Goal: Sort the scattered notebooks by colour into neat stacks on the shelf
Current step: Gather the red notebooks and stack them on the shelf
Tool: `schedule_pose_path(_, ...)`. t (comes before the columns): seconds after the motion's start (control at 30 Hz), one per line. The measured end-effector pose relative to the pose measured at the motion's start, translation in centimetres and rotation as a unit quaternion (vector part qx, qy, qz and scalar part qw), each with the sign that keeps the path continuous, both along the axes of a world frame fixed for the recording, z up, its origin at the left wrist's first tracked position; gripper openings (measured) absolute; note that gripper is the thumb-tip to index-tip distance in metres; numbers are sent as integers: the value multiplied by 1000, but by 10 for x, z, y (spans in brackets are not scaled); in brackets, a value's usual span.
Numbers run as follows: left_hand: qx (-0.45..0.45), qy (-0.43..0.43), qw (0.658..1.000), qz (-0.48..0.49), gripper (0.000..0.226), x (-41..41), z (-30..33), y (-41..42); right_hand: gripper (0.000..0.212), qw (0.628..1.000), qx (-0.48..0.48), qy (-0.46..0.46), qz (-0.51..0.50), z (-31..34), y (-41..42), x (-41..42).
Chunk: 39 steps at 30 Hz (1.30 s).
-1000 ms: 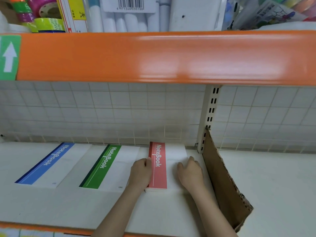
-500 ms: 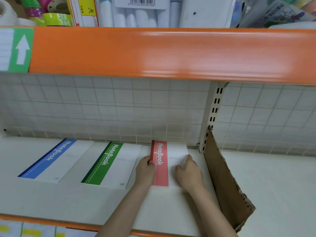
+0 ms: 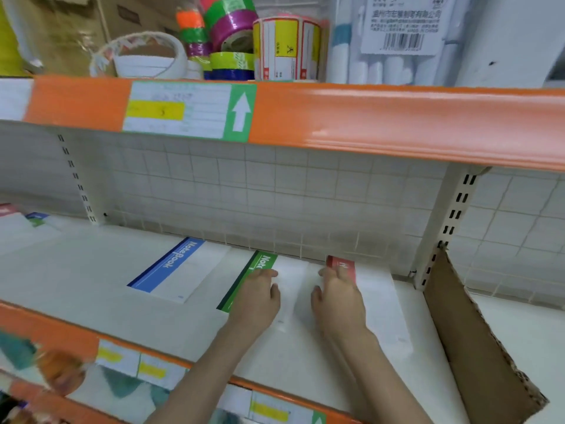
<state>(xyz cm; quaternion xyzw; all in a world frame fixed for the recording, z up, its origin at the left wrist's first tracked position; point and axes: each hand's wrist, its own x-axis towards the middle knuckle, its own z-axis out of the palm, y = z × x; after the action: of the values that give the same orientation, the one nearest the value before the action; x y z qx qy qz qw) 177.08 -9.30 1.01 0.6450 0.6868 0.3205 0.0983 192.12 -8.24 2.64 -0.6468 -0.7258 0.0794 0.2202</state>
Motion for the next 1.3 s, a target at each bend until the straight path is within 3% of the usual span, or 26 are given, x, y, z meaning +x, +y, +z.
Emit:
schedule_pose_path(0.17, -18, 65, 996, 59, 36, -93, 8, -36, 33, 991, -21, 10, 129, 6, -12, -90)
schedule_pose_path(0.33, -21, 99, 983, 152, 35, -191, 12, -88, 41, 968, -31, 16, 248, 7, -37, -193)
schedule_pose_path(0.57, -56, 133, 958, 246, 35, -317, 16, -166, 39, 937, -35, 15, 347, 11, -84, -325)
schedule_pose_path(0.87, -116, 122, 931, 323, 38, -444, 15, -257, 35, 899, -37, -6, 436, 7, -135, -461)
schedule_pose_path(1.1, -135, 89, 913, 375, 34, -503, 6, -318, 39, 866, -21, 0, 500, -4, -175, -546)
schedule_pose_path(1.3, -151, 67, 899, 405, 37, -562, -3, -346, 30, 841, -26, -18, 541, -16, -195, -618)
